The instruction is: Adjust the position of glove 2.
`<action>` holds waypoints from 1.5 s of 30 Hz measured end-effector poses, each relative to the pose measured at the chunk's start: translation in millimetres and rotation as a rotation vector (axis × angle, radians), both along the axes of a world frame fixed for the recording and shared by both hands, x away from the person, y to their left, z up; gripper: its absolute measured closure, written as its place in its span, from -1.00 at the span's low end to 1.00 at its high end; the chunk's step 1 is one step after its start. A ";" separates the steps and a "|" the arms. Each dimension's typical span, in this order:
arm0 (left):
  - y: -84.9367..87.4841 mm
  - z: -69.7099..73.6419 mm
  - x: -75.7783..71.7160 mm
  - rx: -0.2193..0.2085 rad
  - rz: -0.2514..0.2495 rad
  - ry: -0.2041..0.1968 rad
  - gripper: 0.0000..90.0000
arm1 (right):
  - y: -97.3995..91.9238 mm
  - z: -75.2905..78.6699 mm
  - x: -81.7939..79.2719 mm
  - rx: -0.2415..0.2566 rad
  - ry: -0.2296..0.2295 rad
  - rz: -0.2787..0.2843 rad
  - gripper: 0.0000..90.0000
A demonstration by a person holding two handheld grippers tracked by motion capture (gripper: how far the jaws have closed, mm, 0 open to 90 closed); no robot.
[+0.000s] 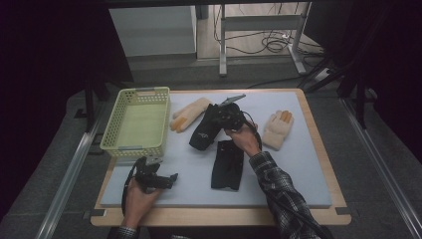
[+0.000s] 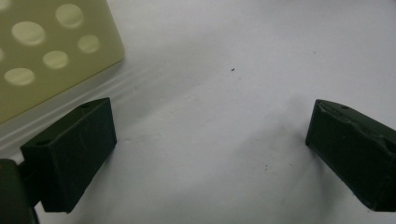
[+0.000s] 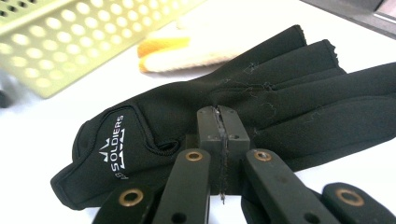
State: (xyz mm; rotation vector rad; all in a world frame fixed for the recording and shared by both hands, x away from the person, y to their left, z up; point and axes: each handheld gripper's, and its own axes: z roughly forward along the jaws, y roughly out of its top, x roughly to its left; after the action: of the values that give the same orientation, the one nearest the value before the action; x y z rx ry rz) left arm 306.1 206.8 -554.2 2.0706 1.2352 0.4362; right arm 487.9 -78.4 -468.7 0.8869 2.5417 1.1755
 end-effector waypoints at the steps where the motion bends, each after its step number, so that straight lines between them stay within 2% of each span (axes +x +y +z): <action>1: 0.0 0.0 0.0 0.000 0.000 0.000 -0.95 | -1.5 2.7 -2.5 0.011 0.004 0.003 0.97; 4: -0.1 0.0 0.0 -0.002 0.000 0.000 -0.95 | -5.4 8.2 -7.7 0.024 0.010 0.023 0.97; 9: -0.1 0.0 0.0 -0.001 0.000 0.000 -0.95 | -21.1 23.8 -29.4 0.056 0.026 0.073 0.97; 10: -0.1 0.0 0.0 -0.001 0.000 0.000 -0.95 | -21.1 23.8 -29.4 0.056 0.026 0.073 0.97; 11: -0.1 0.0 0.0 -0.001 0.000 0.000 -0.95 | -27.6 27.2 -37.9 0.063 0.032 0.088 0.97; 12: -0.1 0.0 0.0 -0.001 0.000 0.000 -0.95 | -27.6 27.2 -37.9 0.063 0.032 0.088 0.97; 13: -0.1 0.0 0.0 -0.001 0.000 0.000 -0.95 | -34.5 29.2 -46.9 0.061 0.039 0.104 0.97; 16: -0.1 0.0 0.0 -0.001 0.000 0.000 -0.95 | -45.5 30.3 -60.1 0.059 0.048 0.138 0.97; 17: -0.1 0.0 0.0 -0.001 0.000 0.000 -0.95 | -45.5 30.3 -60.1 0.059 0.048 0.138 0.97; 19: 0.1 0.1 0.2 0.002 -0.003 -0.002 -0.95 | -56.9 30.2 -73.0 0.046 0.055 0.165 0.97; 22: 0.1 0.0 0.2 0.001 -0.002 -0.002 -0.95 | -64.4 30.4 -80.5 0.043 0.064 0.178 0.97; 24: 0.0 0.0 0.2 0.001 -0.002 -0.002 -0.95 | -73.6 30.6 -88.5 0.041 0.077 0.206 0.97; 26: 0.0 0.0 0.2 0.000 -0.002 -0.003 -0.95 | -75.6 29.9 -90.2 0.038 0.085 0.217 0.97; 29: -0.2 0.0 0.0 -0.002 0.001 -0.001 -0.95 | -77.5 17.7 -89.9 -0.001 0.122 0.245 0.97; 34: -0.2 0.0 0.0 -0.002 0.001 -0.001 -0.95 | -73.7 -9.3 -79.5 -0.056 0.140 0.222 0.94; 37: -0.2 0.0 0.0 -0.002 0.001 -0.001 -0.95 | -71.4 -17.2 -77.7 -0.077 0.131 0.216 0.88; 39: -0.2 0.0 0.0 -0.001 0.001 -0.001 -0.95 | -68.9 -23.7 -78.1 -0.084 0.103 0.195 0.57; 41: -0.1 0.1 -0.1 0.000 0.000 0.001 -0.95 | -70.7 -22.1 -79.9 -0.073 0.074 0.180 0.44; 45: -0.2 0.1 -0.1 0.000 0.001 0.001 -0.95 | -77.1 -17.5 -82.7 -0.055 0.051 0.152 0.34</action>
State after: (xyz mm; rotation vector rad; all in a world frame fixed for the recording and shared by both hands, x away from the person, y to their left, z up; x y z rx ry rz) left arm 306.0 206.6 -554.1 2.0706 1.2361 0.4361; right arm 405.2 -155.5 -486.1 0.7321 2.7101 1.1307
